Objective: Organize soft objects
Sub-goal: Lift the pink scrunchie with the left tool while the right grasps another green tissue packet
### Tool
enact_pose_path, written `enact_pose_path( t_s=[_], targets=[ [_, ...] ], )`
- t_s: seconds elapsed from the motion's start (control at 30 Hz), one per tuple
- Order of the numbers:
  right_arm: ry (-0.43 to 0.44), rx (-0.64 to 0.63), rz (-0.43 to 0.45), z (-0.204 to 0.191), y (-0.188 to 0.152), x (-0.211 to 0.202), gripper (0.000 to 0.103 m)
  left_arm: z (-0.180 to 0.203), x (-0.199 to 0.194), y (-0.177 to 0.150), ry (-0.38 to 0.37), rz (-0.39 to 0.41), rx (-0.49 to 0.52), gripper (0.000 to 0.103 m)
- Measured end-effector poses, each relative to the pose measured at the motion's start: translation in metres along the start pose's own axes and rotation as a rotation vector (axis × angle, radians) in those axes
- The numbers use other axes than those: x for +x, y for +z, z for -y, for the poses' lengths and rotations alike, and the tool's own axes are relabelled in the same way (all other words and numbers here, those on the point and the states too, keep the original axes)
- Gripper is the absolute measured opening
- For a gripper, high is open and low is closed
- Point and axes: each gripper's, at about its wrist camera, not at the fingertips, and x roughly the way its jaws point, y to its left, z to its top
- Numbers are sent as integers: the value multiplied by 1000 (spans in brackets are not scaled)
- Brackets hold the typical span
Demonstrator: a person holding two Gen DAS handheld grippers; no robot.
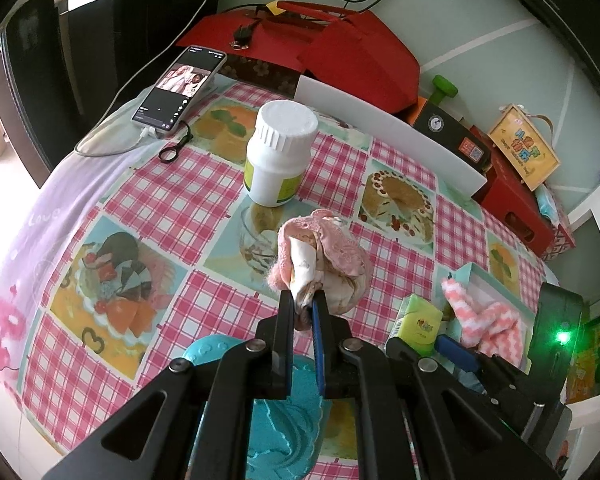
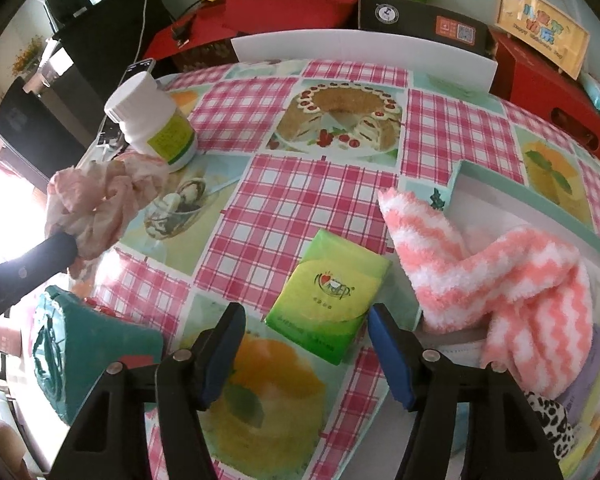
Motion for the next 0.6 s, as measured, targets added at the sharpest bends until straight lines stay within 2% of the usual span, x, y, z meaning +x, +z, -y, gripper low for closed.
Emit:
enact_pose_path(
  t_s=[0.27,0.6],
  targets=[
    [-22,1,-12,-1,2,11,61,-1,3,-2,-4,-9,1,8],
    [-44,-19,-25,-5,1,19,61,-2,4,-2,-2,-16,-3,8]
  ],
)
